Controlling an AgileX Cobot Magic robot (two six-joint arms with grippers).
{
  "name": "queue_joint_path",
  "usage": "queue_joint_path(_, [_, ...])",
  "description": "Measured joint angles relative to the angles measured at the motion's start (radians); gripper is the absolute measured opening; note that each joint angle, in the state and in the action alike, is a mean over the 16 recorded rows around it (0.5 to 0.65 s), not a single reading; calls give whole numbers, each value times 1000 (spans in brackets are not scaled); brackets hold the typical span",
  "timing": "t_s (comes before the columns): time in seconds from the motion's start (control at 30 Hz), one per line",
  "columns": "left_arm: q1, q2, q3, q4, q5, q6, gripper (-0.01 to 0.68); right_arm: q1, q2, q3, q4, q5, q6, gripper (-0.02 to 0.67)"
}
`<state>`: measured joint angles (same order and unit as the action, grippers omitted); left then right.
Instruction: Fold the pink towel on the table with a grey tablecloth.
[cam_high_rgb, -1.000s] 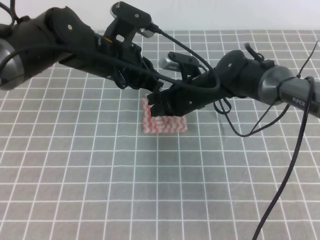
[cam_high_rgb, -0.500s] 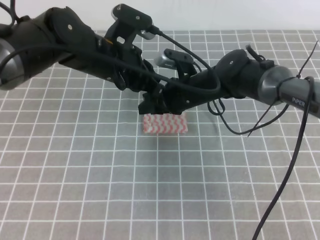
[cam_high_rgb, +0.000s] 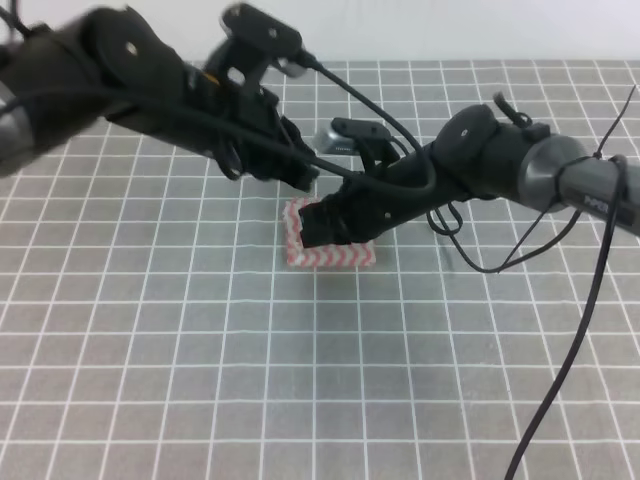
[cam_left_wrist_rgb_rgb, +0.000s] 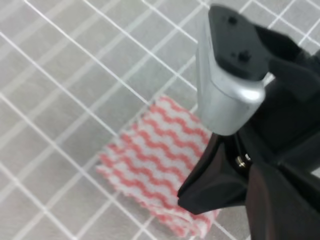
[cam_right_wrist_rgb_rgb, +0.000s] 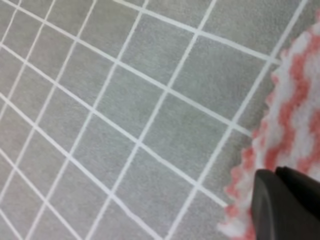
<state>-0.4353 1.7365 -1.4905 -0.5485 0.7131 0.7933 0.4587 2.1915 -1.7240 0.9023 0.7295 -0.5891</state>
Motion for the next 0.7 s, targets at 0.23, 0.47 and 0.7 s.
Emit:
queue_joint_path(0.23, [-1,-101,0,21,82,-25,-1,0,-129,3,-29,-42,-24,-16])
queue_joint_path(0.47, [-1,-264,39,67,144,-108,0,0,-312,9,-64,-79,-43,-16])
queue_joint_path(0.7, [-1,-541,241,127,26,-218,0,0,-459,51,-57,-128,-54,-16])
